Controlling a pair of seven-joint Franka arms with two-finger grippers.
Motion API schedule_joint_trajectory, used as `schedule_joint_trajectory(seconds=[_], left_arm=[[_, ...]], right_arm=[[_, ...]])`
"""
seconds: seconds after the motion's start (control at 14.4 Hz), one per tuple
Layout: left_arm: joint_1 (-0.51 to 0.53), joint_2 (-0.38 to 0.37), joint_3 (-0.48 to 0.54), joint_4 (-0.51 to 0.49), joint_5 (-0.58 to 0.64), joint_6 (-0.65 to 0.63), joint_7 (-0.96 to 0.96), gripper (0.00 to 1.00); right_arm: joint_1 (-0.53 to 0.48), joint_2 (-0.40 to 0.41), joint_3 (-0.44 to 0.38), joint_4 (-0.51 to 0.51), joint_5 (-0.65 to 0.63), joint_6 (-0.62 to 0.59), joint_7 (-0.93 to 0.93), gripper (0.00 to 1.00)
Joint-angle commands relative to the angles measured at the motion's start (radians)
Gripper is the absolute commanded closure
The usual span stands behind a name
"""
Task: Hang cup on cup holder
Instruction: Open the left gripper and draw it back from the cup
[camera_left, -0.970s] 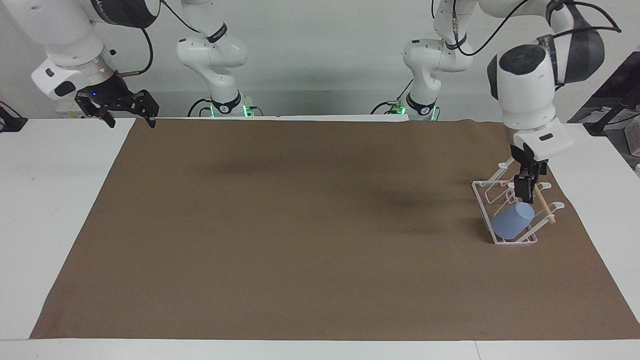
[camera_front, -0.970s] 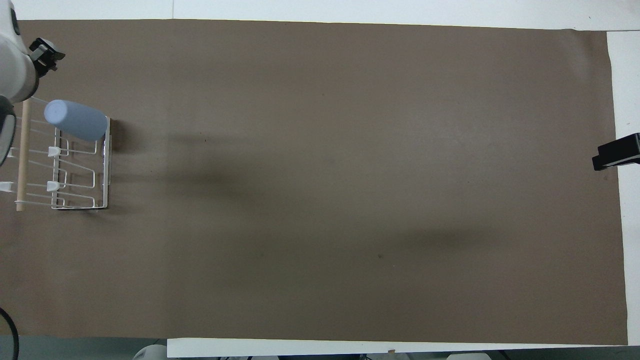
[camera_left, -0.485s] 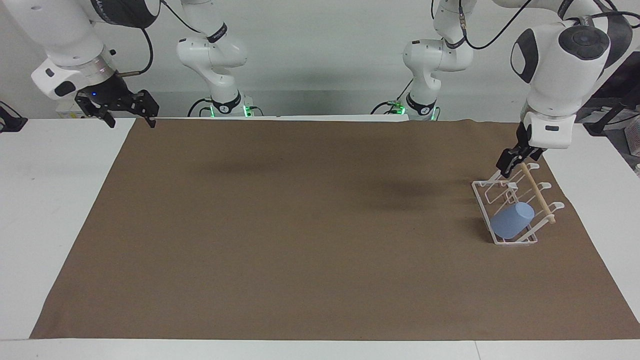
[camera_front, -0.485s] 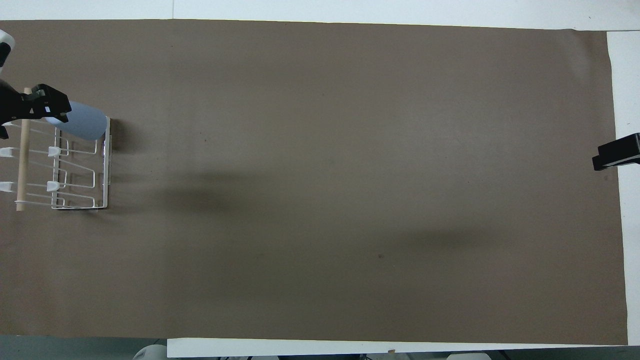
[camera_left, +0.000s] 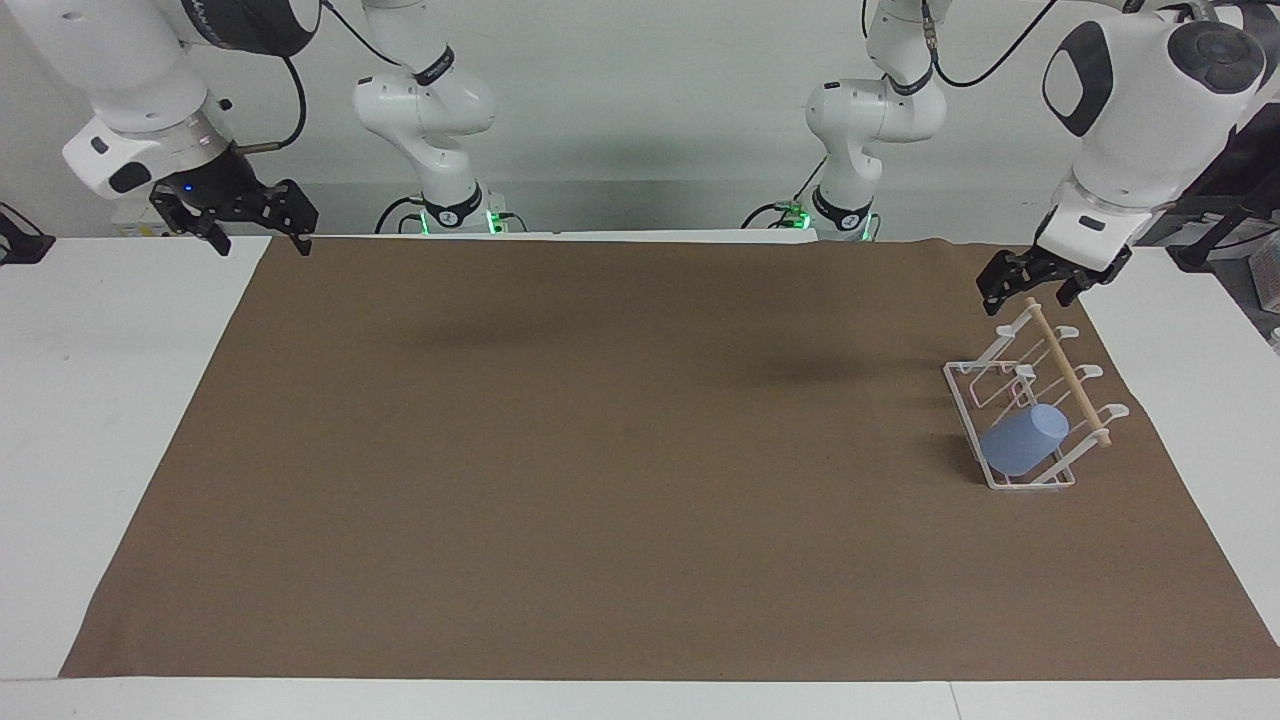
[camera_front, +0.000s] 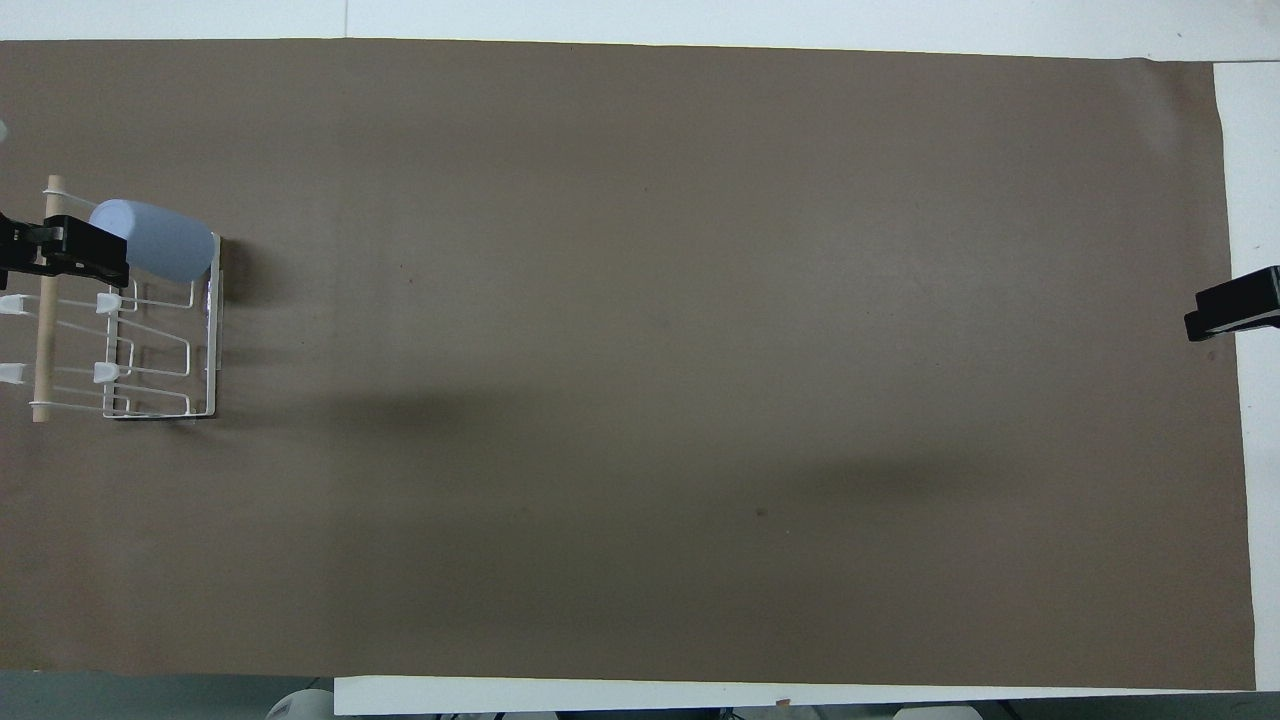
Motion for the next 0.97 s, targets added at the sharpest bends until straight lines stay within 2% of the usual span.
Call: schedule_joint_trajectory(seconds=[0.0,0.35,0.49,0.76,0.9], left_arm=[[0.013,0.014,-0.004,0.058,-0.063,-0.010,0.048,0.00],[0.026,0.047,0.000,0.081,-0.126,0.045,0.045,0.00],[0.032,0.058,0.000,0.110,-0.126,0.042,0.044,0.00],[0.038,0.058,0.002,0.110,-0.117,0.047,0.047,0.00],[0.042,0.081,-0.001,0.114,-0.093,0.048,0.047,0.00]], right_arm=[[0.001,-0.021,0.001,-0.022,0.002,-0.003,0.015,0.00],[-0.001,-0.021,0.001,-0.022,0.002,-0.003,0.015,0.00],[0.001,-0.021,0.001,-0.022,0.002,-0.003,0.015,0.00],[0.001,-0.021,0.001,-0.022,0.002,-0.003,0.015,0.00],[-0.001,-0.021,0.001,-0.022,0.002,-0.003,0.015,0.00]])
